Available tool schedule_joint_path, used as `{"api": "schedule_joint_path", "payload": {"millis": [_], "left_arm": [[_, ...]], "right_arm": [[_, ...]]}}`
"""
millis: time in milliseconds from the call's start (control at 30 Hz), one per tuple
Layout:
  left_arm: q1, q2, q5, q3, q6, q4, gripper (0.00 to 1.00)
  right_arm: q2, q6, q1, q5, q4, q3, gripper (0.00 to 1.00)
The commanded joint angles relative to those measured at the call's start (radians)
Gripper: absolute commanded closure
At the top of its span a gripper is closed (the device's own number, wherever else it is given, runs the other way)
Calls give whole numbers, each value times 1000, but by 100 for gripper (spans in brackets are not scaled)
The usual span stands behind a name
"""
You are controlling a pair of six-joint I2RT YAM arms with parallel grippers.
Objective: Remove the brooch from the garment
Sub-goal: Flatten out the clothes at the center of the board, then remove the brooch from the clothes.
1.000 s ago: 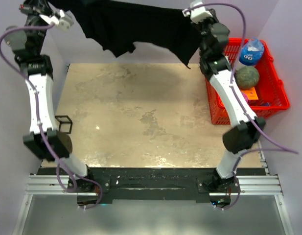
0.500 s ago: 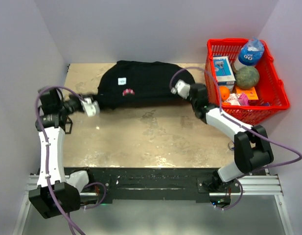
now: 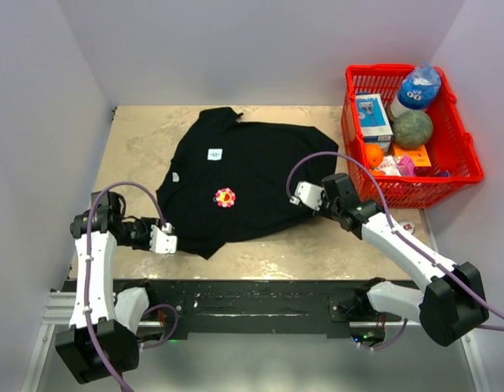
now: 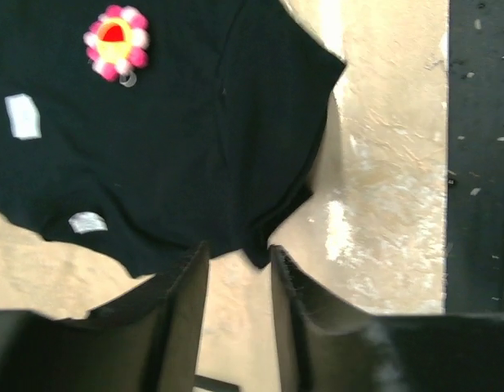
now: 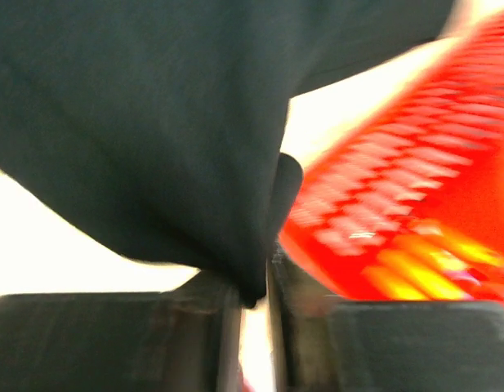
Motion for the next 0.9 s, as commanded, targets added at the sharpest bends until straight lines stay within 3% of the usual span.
{"api": "schedule_joint_path", "payload": {"millis": [0,67,133,200,267,300,333,367,400,433,500,533,600,700,867], "left_arm": [[0,55,-54,53,-15,-36,54],[17,87,-124,87,-49,-36,49],[33,113,-166,129,-78,-34,38],[41,178,-98,190,-103,-28,37],[40,256,8,259,-164,31,37],[38,279,120,278,-301,76,32],[-1,299,150,290,-422,239,31],[-47,328,142,293,-579,351,32],[-99,343,91,289,-855,448,35],[-164,375,98,289,-932,554,35],[-239,405,98,266,-1180,674,35],[-264,425,70,249,-1276,817,35],[-334,446,17,213,-1435,913,35],[-460,521,-113,215,-1534,1015,34],[-473,756,-194,325,-1741,1035,39]], "right_arm": [[-9,-2,-3,-85,-286,2,71],[-50,-36,-3,-111,-362,21,64],[-154,-97,-2,-192,-434,56,48],[-226,-104,-2,-257,-387,82,27],[-213,-73,-3,-321,-291,122,23],[-187,-47,-2,-344,-260,142,23],[-91,28,0,-375,-232,190,25],[-34,65,-2,-387,-197,224,27],[38,102,0,-396,-187,263,30],[162,173,0,-416,-181,345,38],[284,299,-3,-423,-134,460,42],[327,336,-2,-426,-106,485,46],[407,378,0,-462,-2,507,50],[491,427,8,-450,89,533,58],[696,519,6,-462,61,631,81]]}}
